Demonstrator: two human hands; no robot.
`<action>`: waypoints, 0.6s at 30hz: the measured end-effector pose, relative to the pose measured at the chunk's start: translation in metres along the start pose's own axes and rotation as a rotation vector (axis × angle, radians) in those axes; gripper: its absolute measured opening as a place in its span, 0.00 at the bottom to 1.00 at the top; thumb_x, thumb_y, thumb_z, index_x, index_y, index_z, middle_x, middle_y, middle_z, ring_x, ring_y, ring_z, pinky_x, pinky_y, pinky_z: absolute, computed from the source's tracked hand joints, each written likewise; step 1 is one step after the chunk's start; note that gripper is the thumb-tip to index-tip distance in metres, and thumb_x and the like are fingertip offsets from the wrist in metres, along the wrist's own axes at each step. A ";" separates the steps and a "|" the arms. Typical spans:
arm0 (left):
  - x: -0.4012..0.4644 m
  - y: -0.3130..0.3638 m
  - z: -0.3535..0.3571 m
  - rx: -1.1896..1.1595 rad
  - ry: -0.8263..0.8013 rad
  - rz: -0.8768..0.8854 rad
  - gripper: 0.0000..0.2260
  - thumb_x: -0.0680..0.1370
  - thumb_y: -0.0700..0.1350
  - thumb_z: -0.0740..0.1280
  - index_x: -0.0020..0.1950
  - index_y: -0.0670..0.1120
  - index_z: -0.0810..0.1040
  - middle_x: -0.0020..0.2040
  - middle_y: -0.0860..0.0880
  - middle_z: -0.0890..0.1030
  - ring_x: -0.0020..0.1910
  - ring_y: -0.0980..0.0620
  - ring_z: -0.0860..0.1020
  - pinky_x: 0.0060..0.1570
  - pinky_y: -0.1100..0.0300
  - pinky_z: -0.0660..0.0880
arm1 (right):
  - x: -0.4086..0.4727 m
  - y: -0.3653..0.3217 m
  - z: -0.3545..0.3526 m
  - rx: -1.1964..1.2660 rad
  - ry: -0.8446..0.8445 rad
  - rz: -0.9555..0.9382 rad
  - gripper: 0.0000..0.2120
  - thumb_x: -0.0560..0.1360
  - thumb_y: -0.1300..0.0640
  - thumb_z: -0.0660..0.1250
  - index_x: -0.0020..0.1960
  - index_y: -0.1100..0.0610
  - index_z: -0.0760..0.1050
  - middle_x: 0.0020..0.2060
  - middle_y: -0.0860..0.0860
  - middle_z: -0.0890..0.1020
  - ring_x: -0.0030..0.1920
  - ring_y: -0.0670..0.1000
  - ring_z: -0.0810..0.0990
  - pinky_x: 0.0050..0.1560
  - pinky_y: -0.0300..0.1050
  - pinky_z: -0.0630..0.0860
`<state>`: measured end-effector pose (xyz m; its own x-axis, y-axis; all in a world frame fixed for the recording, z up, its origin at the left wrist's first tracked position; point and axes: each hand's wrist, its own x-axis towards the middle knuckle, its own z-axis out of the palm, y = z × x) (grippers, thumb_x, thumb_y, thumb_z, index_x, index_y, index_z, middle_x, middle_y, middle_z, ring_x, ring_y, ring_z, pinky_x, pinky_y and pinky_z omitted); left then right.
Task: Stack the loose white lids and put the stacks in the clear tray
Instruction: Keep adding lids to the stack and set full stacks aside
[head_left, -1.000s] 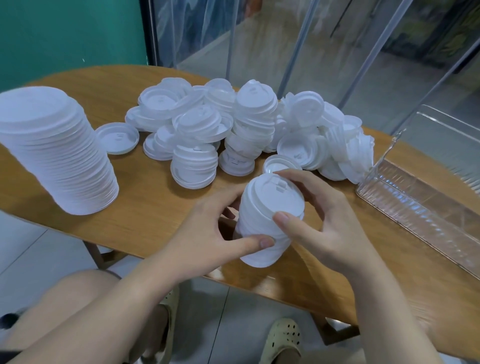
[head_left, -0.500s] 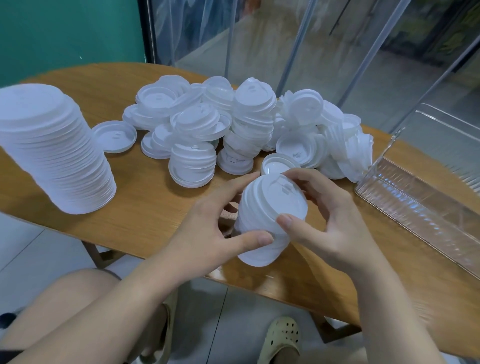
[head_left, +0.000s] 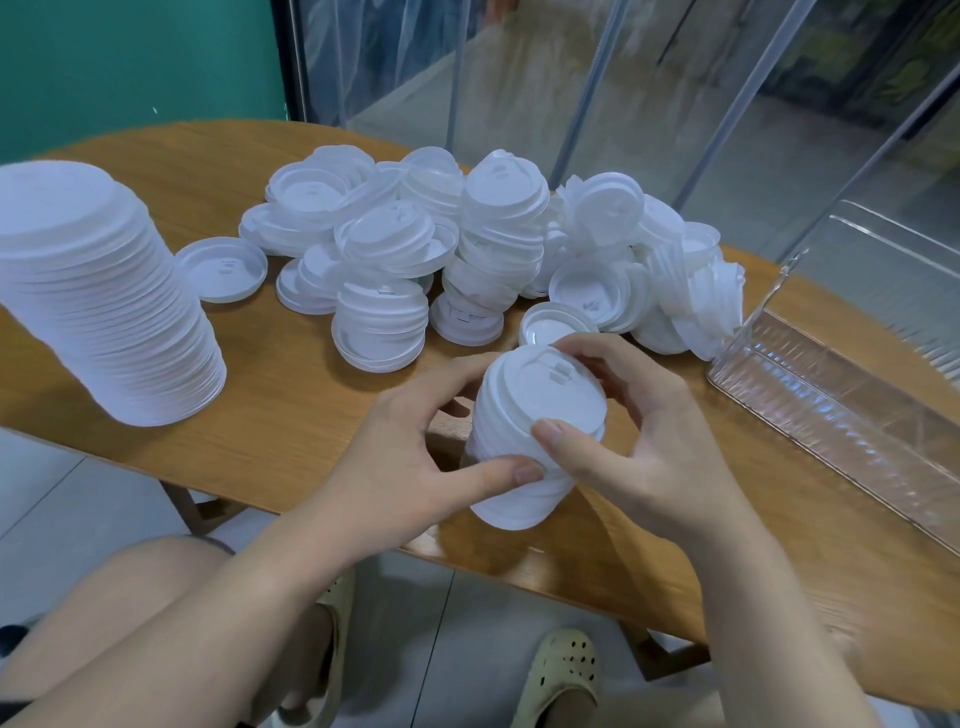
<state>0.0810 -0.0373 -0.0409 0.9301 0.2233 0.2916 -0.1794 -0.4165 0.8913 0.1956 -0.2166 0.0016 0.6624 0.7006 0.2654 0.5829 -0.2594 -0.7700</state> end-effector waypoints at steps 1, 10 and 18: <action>0.000 0.000 0.000 0.005 -0.001 0.000 0.31 0.70 0.59 0.77 0.72 0.58 0.75 0.62 0.62 0.82 0.64 0.55 0.79 0.61 0.48 0.79 | 0.000 0.000 0.000 -0.010 0.000 -0.003 0.29 0.67 0.35 0.72 0.63 0.50 0.77 0.54 0.44 0.83 0.58 0.49 0.81 0.57 0.46 0.77; -0.002 -0.002 0.003 -0.020 -0.012 -0.029 0.42 0.65 0.63 0.76 0.77 0.62 0.67 0.68 0.66 0.76 0.69 0.61 0.74 0.66 0.59 0.72 | 0.004 -0.004 -0.002 0.018 -0.100 0.030 0.26 0.65 0.34 0.74 0.60 0.43 0.75 0.54 0.41 0.82 0.58 0.48 0.81 0.57 0.44 0.77; 0.000 0.000 0.006 -0.090 -0.009 -0.009 0.34 0.68 0.60 0.76 0.72 0.61 0.72 0.66 0.62 0.79 0.66 0.57 0.77 0.62 0.66 0.74 | 0.015 0.017 -0.018 0.193 -0.027 0.092 0.24 0.70 0.34 0.67 0.59 0.47 0.81 0.55 0.46 0.85 0.59 0.48 0.82 0.57 0.45 0.77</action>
<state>0.0830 -0.0422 -0.0427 0.9347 0.2181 0.2807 -0.1990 -0.3333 0.9216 0.2245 -0.2222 0.0027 0.6946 0.6978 0.1750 0.4175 -0.1929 -0.8880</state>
